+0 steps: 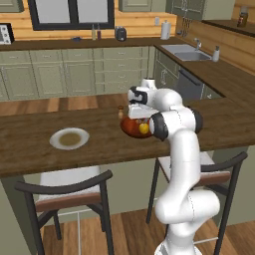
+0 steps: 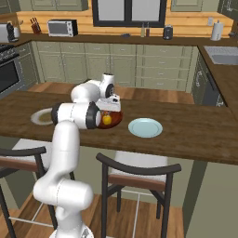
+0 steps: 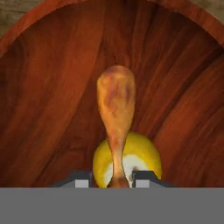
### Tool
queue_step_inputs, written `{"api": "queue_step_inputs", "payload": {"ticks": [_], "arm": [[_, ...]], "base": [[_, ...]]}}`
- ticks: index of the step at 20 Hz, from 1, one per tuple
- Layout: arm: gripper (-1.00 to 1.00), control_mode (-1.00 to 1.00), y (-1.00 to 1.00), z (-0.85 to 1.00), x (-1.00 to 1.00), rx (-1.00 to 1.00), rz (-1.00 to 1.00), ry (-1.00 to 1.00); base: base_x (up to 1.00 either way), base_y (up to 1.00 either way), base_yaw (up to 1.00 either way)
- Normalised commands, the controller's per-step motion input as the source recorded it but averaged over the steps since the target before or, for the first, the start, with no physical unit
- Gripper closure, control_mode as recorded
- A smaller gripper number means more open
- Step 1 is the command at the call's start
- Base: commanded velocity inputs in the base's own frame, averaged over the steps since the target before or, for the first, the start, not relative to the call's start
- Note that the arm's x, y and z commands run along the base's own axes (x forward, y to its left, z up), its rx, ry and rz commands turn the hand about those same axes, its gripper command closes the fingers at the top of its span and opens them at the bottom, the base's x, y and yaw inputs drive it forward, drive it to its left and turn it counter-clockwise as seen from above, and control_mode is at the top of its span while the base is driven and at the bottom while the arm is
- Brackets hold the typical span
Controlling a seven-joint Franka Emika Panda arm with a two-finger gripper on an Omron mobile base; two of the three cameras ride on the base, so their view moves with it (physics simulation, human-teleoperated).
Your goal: Pick the chicken drumstick and lemon from their plates and place them in the bowl. Then put the bowl in the fridge.
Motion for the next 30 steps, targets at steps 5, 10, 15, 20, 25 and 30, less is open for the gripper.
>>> {"api": "queue_step_inputs", "payload": {"ticks": [5, 10, 15, 20, 25, 30], "arm": [[-1.0, -1.0, 0.0, 0.0, -0.48, 0.0, 0.0, -0.01], [-1.0, -1.0, 0.31, 0.15, -0.7, -0.04, 0.0, -0.21], [-1.0, -1.0, 0.76, -0.01, -0.58, -0.14, 0.0, -0.17], [-1.0, -1.0, 0.15, -0.01, -0.34, -0.03, 0.01, -0.37], [-1.0, -1.0, 0.11, -0.13, 0.0, -0.02, 0.0, -0.11], [-1.0, -1.0, 0.3, -0.14, 0.41, -0.06, 0.0, 0.0]], "base": [[0.0, 0.0, 0.0], [0.0, 0.0, 0.0], [0.0, 0.0, 0.0], [0.0, 0.0, 0.0], [0.0, 0.0, 0.0], [0.0, 0.0, 0.0]]}}
